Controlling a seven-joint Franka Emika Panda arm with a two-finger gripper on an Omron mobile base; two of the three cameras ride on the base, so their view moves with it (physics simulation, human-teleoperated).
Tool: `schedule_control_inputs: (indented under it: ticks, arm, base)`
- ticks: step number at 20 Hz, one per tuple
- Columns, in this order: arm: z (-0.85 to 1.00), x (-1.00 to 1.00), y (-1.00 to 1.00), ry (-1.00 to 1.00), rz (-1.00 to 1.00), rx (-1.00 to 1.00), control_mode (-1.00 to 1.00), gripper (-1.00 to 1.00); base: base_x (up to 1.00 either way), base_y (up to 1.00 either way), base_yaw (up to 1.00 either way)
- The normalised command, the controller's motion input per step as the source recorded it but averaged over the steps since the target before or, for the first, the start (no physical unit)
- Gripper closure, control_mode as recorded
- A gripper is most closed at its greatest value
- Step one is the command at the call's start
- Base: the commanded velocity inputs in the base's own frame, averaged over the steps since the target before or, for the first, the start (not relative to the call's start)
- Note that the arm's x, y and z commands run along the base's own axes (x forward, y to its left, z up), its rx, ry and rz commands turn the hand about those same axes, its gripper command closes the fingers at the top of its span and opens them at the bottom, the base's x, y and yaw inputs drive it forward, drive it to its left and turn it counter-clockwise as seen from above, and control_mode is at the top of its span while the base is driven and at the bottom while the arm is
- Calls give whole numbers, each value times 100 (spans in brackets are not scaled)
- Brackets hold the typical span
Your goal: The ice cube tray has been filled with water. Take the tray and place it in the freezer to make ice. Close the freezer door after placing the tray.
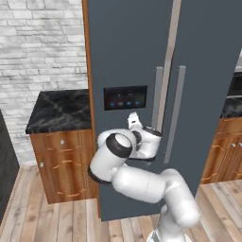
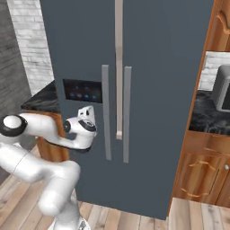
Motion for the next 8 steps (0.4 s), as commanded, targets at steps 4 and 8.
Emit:
schedule_control_inputs:
  ticks: [4, 8]
  arm:
    - [1, 52, -44, 34, 31, 3, -100, -100]
    - [3, 35, -23, 35, 16, 0, -100, -100]
  base:
    - [0, 0, 0]
    - [0, 0, 0]
